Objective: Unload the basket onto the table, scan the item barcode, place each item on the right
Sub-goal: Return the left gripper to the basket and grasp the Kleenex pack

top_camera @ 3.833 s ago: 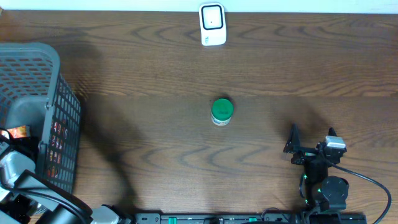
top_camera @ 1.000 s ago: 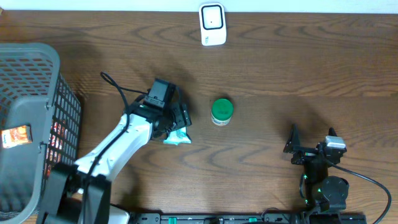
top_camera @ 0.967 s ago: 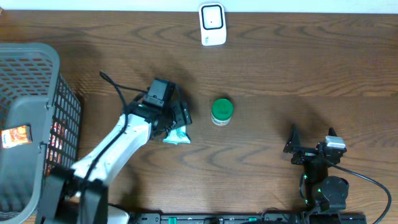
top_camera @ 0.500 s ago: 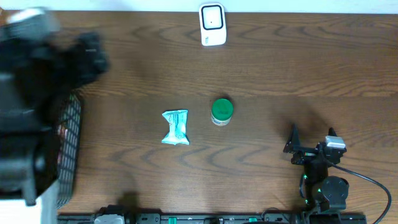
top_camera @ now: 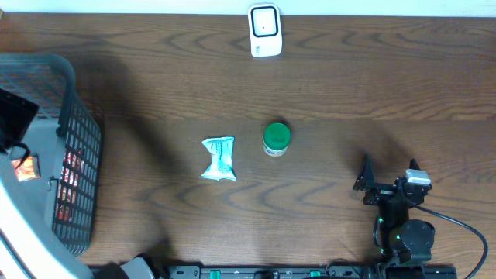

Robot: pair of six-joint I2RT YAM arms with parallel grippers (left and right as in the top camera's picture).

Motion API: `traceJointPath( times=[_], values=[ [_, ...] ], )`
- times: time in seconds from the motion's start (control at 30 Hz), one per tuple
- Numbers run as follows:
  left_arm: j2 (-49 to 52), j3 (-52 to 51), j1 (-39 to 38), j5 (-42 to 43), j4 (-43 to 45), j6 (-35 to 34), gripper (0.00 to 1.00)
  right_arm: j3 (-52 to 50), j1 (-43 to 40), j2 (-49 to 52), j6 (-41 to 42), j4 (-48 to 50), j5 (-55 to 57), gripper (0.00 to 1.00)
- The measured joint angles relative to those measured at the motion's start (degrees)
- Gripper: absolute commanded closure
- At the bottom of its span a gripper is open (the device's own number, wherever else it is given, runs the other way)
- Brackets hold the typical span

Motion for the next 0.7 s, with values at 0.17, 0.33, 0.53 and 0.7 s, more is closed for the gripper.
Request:
traceJointPath(
  times=[0.17, 0.33, 0.53, 0.7],
  values=[
    [7.2, -5.6, 0.9, -4.2, -0.1, -12.0, 0.15, 0.0, 0.0, 0.0, 0.0, 0.0, 0.0, 0.01],
    [11.9, -9.8, 2.1, -9.1, -0.2, -25.1, 0.15, 0.0, 0.0, 0.0, 0.0, 0.0, 0.0, 0.01],
    [15.2, -10.5, 4.3, -13.5, 3.1, -35.6, 0.15, 0.0, 0.0, 0.0, 0.0, 0.0, 0.0, 0.01],
    [19.3, -10.5, 5.2, -15.8, 6.7, -38.4, 0.15, 0.0, 0.0, 0.0, 0.0, 0.0, 0.0, 0.01]
  ],
)
